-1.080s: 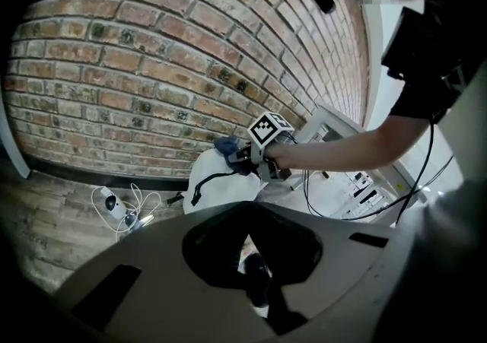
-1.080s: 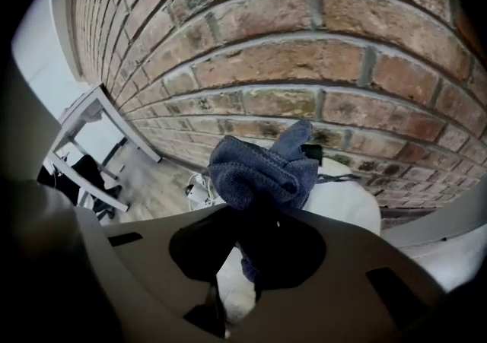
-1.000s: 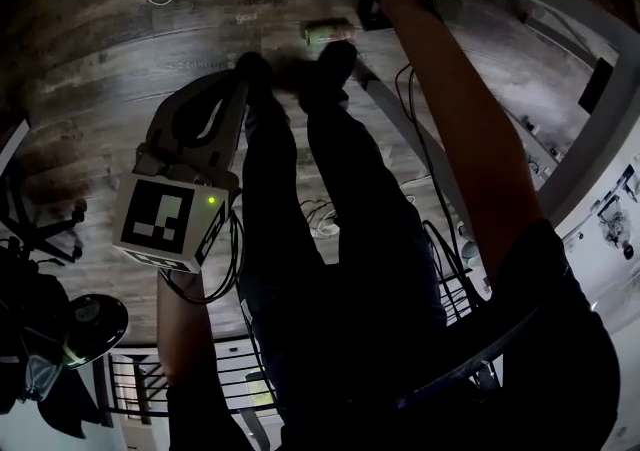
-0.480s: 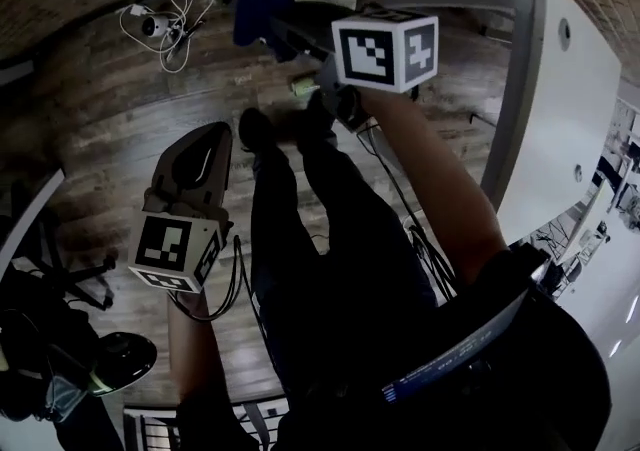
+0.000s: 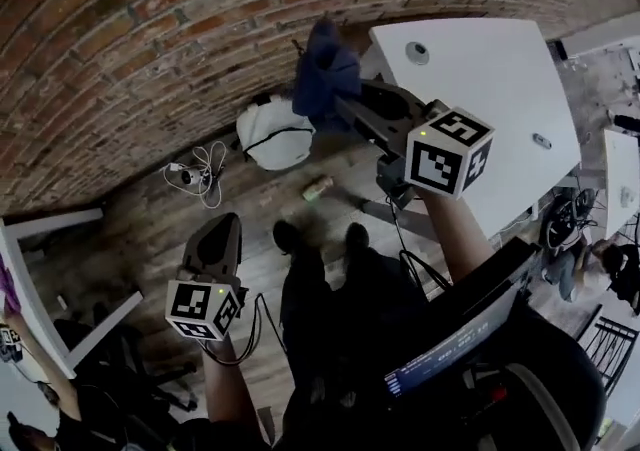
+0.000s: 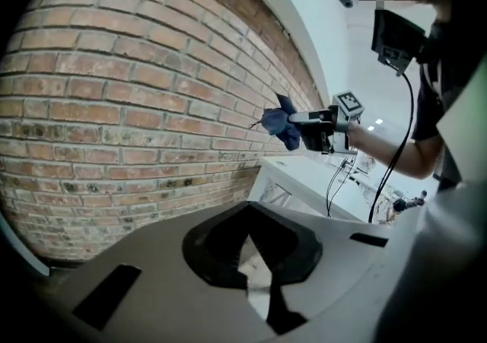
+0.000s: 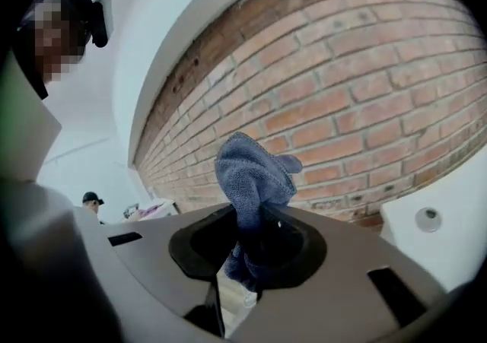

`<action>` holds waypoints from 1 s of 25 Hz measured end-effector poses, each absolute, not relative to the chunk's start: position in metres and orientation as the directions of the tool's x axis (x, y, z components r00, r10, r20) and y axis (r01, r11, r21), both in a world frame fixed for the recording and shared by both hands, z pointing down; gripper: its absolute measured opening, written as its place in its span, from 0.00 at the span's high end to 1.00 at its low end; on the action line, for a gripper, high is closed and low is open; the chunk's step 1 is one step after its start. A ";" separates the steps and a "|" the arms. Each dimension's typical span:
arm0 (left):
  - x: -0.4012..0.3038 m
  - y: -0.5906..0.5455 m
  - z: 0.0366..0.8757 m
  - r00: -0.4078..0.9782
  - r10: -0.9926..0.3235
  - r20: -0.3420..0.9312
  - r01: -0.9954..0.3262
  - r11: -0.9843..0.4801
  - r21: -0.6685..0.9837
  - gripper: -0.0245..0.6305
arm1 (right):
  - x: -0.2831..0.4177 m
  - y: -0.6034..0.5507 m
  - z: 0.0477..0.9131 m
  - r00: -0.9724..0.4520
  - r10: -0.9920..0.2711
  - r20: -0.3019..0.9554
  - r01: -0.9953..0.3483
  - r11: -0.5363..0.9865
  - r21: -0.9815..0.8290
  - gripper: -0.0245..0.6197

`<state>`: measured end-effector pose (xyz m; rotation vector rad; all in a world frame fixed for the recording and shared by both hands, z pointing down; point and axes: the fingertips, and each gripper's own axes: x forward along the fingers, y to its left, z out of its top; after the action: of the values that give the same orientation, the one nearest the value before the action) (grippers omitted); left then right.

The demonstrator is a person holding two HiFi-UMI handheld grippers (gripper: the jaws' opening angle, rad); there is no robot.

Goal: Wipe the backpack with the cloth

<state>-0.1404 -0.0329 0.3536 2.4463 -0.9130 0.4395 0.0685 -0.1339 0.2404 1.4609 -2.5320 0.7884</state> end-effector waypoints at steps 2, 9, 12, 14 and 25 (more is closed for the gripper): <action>-0.124 -0.019 0.339 0.732 -0.512 0.449 -0.669 -0.666 0.330 0.96 | 0.105 -0.119 0.218 -0.477 -0.822 0.312 -0.856 0.355 -0.375 0.85; -0.045 0.013 0.300 0.754 -0.493 0.434 -0.631 -0.728 0.267 0.96 | 0.225 -0.058 0.221 -0.333 -0.890 0.311 -0.900 0.202 -0.386 0.85; -0.008 0.031 0.283 0.772 -0.470 0.428 -0.596 -0.768 0.233 0.96 | 0.278 -0.028 0.262 -0.242 -0.890 0.388 -0.908 0.066 -0.414 0.85; 0.013 0.042 0.273 0.786 -0.449 0.425 -0.572 -0.790 0.221 0.96 | 0.310 -0.013 0.300 -0.200 -0.866 0.458 -0.893 -0.031 -0.448 0.85; 0.090 0.082 0.238 0.792 -0.418 0.444 -0.518 -0.845 0.129 0.96 | 0.399 0.044 0.383 -0.116 -0.702 0.703 -0.944 -0.141 -0.297 0.57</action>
<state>0.0900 0.0819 0.2380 2.7384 -0.7277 0.5948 0.3994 0.0442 0.3834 1.8521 -1.8240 1.1190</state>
